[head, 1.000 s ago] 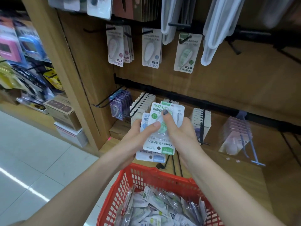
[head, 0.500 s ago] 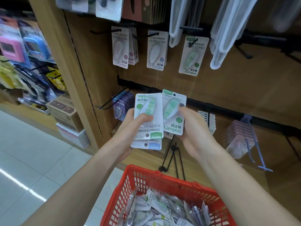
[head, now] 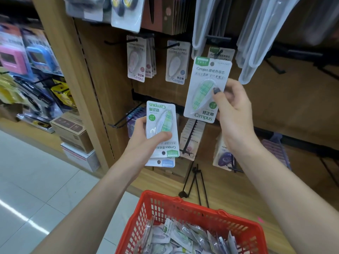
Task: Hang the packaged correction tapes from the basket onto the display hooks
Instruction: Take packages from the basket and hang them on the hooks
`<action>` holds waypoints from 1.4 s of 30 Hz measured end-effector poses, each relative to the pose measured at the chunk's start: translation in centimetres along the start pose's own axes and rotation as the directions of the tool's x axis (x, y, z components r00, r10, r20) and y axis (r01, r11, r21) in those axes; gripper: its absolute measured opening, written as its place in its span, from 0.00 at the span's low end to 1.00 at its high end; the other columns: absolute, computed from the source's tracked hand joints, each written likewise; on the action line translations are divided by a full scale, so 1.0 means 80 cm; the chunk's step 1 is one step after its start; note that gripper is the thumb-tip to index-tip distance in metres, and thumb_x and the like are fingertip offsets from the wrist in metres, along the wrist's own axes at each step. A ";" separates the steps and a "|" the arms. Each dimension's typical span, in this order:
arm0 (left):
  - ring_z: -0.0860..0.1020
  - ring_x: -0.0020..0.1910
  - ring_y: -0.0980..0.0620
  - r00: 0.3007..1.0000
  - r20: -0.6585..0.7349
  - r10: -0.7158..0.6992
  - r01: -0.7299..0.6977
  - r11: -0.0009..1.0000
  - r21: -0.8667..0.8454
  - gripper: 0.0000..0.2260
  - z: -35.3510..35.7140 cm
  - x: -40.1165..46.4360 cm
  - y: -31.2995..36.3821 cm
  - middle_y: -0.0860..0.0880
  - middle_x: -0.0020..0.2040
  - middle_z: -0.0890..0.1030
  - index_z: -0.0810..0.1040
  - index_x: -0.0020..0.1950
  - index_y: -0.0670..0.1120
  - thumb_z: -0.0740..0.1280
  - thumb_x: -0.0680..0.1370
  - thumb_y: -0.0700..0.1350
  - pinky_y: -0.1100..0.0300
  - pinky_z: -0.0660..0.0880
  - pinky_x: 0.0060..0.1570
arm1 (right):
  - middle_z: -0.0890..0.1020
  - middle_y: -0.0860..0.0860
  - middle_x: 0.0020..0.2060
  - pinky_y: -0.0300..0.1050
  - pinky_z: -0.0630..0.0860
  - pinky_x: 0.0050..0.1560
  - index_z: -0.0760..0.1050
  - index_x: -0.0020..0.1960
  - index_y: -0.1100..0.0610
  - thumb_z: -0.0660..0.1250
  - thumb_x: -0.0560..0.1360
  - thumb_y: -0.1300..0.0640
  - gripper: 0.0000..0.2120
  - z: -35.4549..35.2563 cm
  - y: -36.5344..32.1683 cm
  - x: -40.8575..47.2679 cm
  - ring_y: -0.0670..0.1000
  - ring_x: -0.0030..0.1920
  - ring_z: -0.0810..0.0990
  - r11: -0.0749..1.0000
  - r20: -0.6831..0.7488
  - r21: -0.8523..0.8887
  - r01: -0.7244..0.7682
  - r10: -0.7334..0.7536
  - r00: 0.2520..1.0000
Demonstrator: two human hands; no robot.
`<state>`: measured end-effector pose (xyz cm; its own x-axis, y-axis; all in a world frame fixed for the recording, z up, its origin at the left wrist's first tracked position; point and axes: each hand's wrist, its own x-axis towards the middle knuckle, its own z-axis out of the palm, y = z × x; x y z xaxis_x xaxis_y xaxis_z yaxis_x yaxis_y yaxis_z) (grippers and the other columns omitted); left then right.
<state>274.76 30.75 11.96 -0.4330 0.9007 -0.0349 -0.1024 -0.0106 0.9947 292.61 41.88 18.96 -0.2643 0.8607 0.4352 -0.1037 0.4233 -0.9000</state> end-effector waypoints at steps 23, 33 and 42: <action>0.86 0.52 0.56 0.999 0.033 0.015 -0.017 0.998 0.067 0.25 0.004 0.002 -0.001 0.62 0.56 0.84 0.73 0.63 0.65 0.73 0.67 0.54 0.61 0.83 0.42 | 0.87 0.46 0.56 0.52 0.84 0.59 0.75 0.60 0.51 0.63 0.85 0.57 0.06 0.013 -0.030 -0.012 0.46 0.59 0.85 0.998 -0.052 -0.012 0.055 -0.056 0.997; 0.86 0.54 0.53 1.000 0.004 0.022 -0.023 0.997 0.070 0.24 0.001 0.004 0.001 0.57 0.58 0.84 0.74 0.62 0.64 0.72 0.67 0.54 0.50 0.84 0.51 | 0.88 0.48 0.52 0.60 0.84 0.55 0.76 0.58 0.53 0.65 0.85 0.56 0.04 0.021 -0.026 -0.016 0.48 0.55 0.87 0.998 -0.199 -0.059 -0.035 0.023 0.980; 0.87 0.52 0.52 0.999 0.033 0.034 -0.035 0.999 0.036 0.26 0.005 0.002 0.005 0.57 0.56 0.86 0.75 0.66 0.58 0.72 0.68 0.52 0.56 0.84 0.44 | 0.86 0.54 0.55 0.54 0.83 0.59 0.78 0.55 0.54 0.64 0.84 0.52 0.07 0.038 0.020 0.093 0.56 0.56 0.86 0.949 -0.333 0.006 -0.316 0.300 0.894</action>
<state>275.04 31.08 12.36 -0.4063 0.9137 0.0023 -0.0545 -0.0268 0.9982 287.55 48.10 20.73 0.0521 0.9906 0.1263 -0.0204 0.1275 -0.9916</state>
